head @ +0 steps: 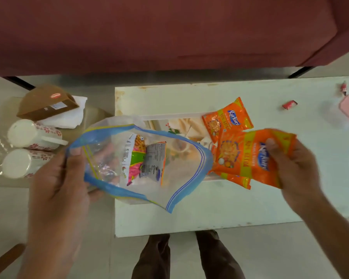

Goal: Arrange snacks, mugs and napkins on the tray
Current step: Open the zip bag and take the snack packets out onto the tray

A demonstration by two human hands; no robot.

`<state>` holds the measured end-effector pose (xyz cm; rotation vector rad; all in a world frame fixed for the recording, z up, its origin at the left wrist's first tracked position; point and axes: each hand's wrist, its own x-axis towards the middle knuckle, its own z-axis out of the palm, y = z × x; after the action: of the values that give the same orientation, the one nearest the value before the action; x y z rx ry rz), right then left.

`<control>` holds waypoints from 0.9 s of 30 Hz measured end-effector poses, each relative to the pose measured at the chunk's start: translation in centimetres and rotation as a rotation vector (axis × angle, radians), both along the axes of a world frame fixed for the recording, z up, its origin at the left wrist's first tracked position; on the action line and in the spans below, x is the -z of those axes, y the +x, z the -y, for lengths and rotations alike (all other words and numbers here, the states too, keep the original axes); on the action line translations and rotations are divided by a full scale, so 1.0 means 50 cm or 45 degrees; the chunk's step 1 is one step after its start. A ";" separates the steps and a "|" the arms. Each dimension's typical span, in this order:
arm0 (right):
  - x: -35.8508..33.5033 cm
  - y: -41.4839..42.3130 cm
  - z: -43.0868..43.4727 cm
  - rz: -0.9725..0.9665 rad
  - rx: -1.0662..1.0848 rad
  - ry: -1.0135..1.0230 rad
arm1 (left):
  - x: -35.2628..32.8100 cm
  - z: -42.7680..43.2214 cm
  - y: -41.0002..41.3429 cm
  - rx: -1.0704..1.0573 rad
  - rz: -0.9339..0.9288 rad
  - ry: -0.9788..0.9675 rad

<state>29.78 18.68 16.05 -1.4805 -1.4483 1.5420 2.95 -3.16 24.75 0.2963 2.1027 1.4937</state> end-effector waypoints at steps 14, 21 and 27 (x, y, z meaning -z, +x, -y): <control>0.246 -0.022 0.040 0.567 0.027 -0.086 | 0.005 0.012 0.021 0.041 0.066 -0.057; 0.197 -0.017 0.027 0.691 0.064 0.051 | 0.016 0.011 0.023 0.029 0.041 -0.047; -0.069 -0.070 0.076 0.395 -0.065 0.620 | 0.022 0.005 0.038 0.009 0.053 -0.053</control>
<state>26.27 14.90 19.51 -1.4229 -1.8863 0.9116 4.83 -3.42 23.66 0.2544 2.0950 1.4383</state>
